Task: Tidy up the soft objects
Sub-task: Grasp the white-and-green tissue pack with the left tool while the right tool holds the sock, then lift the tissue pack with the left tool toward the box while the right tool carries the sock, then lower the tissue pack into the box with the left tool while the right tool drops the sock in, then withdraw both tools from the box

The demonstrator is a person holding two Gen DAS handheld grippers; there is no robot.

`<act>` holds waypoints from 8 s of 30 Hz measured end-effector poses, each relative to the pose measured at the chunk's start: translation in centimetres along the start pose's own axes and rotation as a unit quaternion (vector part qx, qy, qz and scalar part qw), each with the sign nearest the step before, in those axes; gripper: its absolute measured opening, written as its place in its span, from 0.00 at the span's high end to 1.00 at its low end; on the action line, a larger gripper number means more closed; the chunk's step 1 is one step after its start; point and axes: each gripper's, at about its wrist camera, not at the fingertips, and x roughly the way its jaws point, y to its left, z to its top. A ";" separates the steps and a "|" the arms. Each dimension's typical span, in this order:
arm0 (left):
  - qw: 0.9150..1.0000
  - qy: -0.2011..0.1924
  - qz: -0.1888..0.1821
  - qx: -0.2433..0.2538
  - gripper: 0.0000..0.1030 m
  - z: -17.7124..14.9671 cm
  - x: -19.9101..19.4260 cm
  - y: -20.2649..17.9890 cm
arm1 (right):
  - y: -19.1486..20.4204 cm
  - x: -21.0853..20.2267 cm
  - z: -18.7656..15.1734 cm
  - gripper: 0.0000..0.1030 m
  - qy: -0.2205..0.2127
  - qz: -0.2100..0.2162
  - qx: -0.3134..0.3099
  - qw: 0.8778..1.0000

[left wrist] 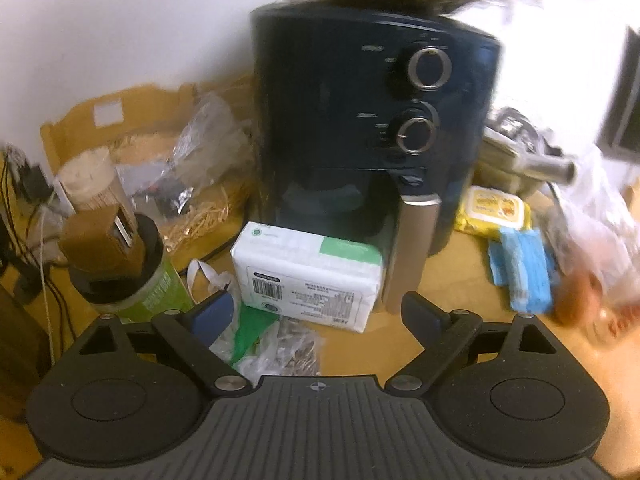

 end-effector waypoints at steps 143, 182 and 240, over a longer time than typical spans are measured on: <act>0.959 0.166 -0.231 -0.006 0.49 -10.1 -20.1 -9.3 | 2.9 -12.9 -7.4 0.25 -0.045 0.095 -0.028 0.994; 0.997 0.048 -0.027 -0.048 0.18 -13.9 -28.4 -10.3 | 8.5 -12.8 -8.8 0.00 0.047 0.097 0.029 0.994; 0.988 0.150 -0.005 0.031 0.00 -21.5 -29.4 -8.7 | 16.5 -14.7 -14.8 0.00 0.138 -0.082 -0.042 0.986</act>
